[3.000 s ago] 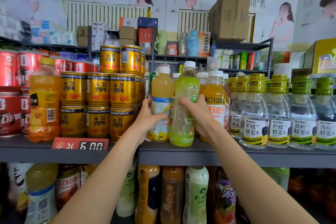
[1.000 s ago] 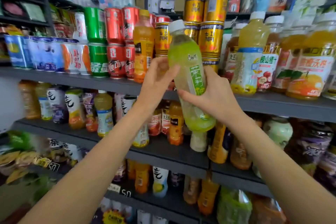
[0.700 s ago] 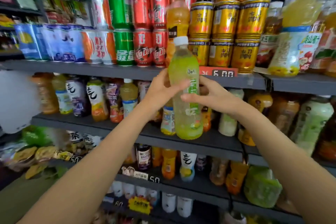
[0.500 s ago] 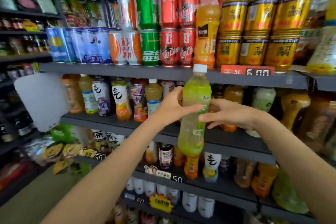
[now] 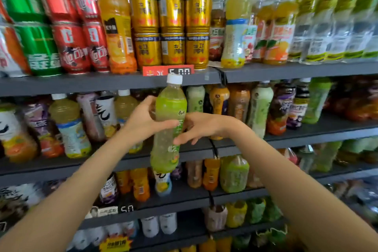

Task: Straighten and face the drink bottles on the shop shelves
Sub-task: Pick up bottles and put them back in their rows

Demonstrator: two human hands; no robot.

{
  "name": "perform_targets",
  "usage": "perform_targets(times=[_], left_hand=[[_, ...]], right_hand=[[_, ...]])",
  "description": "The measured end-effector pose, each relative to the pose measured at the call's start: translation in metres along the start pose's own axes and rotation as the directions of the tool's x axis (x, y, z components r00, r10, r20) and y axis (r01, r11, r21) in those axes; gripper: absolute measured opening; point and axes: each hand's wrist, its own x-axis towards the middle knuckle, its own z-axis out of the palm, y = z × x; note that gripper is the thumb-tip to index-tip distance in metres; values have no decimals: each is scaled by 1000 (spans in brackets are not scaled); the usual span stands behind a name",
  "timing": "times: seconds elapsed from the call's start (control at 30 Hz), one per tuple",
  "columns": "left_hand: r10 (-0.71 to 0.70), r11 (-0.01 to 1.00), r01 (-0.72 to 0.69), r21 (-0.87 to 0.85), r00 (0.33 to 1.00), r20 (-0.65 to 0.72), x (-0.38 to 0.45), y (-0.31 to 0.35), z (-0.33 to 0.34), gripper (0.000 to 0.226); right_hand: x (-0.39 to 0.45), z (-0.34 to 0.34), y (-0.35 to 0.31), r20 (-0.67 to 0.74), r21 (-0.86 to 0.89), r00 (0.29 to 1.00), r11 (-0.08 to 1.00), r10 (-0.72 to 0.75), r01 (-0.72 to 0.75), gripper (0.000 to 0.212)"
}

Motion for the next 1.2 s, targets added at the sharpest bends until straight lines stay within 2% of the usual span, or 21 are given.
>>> perform_targets(times=[0.23,0.3,0.37,0.4,0.47,0.57,0.63,0.7,0.8,0.9,1.0,1.1,1.2], left_hand=[[89,996,-88,-14,986,143,43,69,141,80],[94,996,-92,-15,985,146,55,85,190,88],[85,996,-81,-37,990,109,69,101,241,84],[64,997,-58,-59,993,96,76,109,268,76],[38,995,-28,-96,994,104,90,124,318,61],[80,993,-68,-92,987,136,111,141,377,60],[85,993,-65,-102,977,197,122,150,401,53],[51,997,-36,-75,978,202,134,151,417,46],[-74,997,77,-7,981,180,142,141,426,39],[-223,972,228,-58,971,80,145,125,432,35],[-290,956,290,-36,957,9,148,120,435,35],[-300,954,300,14,954,-31,151,121,440,41],[-263,956,272,108,961,-88,154,126,452,58]], right_hand=[[-102,-65,96,-230,31,972,998,52,-46,47],[-129,-83,129,-300,49,953,998,53,-41,40],[-154,-102,163,-404,55,915,998,4,20,39],[-166,-113,179,-473,31,881,999,-12,30,43],[-191,-135,215,-584,-60,811,997,-2,-40,42],[-220,-163,265,-721,-168,687,937,95,-306,60],[-235,-178,291,-790,-174,599,891,127,-418,68],[-247,-194,311,-847,-177,517,854,120,-488,69],[-253,-219,335,-890,-72,422,863,170,-500,65],[-243,-235,353,-857,-11,457,879,238,-477,65],[-227,-240,359,-835,34,482,900,264,-434,65],[-211,-245,356,-810,-12,531,897,250,-441,65],[-198,-246,353,-788,-50,567,894,239,-446,66]])
